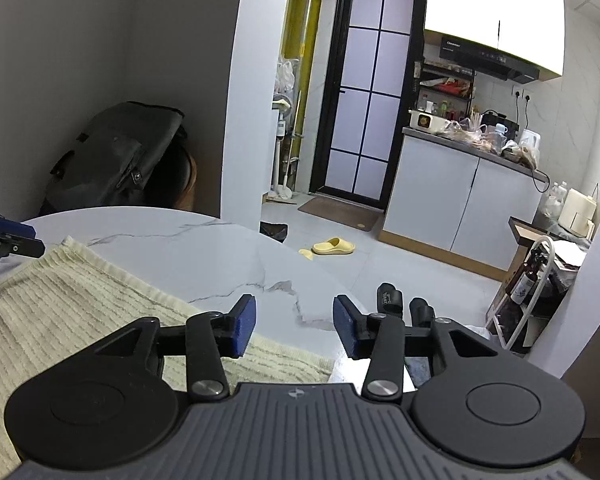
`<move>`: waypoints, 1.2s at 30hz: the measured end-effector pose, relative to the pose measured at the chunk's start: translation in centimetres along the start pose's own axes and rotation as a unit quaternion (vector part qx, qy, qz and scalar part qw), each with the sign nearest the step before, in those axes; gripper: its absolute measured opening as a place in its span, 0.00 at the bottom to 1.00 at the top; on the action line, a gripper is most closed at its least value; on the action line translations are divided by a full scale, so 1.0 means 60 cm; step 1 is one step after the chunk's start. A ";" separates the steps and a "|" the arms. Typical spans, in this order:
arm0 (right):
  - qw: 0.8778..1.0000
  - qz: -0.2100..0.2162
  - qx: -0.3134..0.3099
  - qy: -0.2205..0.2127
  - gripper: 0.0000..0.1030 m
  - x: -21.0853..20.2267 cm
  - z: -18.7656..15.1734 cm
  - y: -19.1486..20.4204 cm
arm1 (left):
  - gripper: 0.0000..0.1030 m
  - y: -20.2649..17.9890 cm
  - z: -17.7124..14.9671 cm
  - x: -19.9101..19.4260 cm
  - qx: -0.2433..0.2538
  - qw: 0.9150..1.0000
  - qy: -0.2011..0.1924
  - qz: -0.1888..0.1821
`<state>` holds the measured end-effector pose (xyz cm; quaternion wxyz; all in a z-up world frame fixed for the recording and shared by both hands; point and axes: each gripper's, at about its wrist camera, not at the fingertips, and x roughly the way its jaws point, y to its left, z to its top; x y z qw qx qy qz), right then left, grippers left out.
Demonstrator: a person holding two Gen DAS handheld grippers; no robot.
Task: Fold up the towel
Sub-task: 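Lower the towel flat onto the table and open both grippers, then move the right gripper to the towel edge and close on it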
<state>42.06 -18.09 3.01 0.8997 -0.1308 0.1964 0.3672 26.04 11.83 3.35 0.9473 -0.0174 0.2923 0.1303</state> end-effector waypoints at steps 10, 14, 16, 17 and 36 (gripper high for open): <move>1.000 0.008 -0.009 0.020 0.51 -0.035 -0.022 0.022 | 0.44 -0.020 -0.017 -0.025 0.008 1.000 -0.005 -0.016; 0.999 0.013 0.000 0.030 0.51 -0.051 -0.031 0.029 | 0.44 -0.024 -0.020 -0.039 0.004 1.000 -0.009 -0.024; 0.999 0.017 0.003 0.033 0.51 -0.060 -0.035 0.033 | 0.44 -0.026 -0.020 -0.048 0.001 0.999 -0.014 -0.028; 0.999 0.018 0.005 0.035 0.51 -0.064 -0.037 0.035 | 0.44 -0.026 -0.021 -0.052 -0.001 0.999 -0.017 -0.030; 0.998 0.020 0.046 0.035 0.51 -0.181 -0.067 0.068 | 0.44 -0.032 -0.073 -0.125 -0.031 0.997 -0.026 -0.070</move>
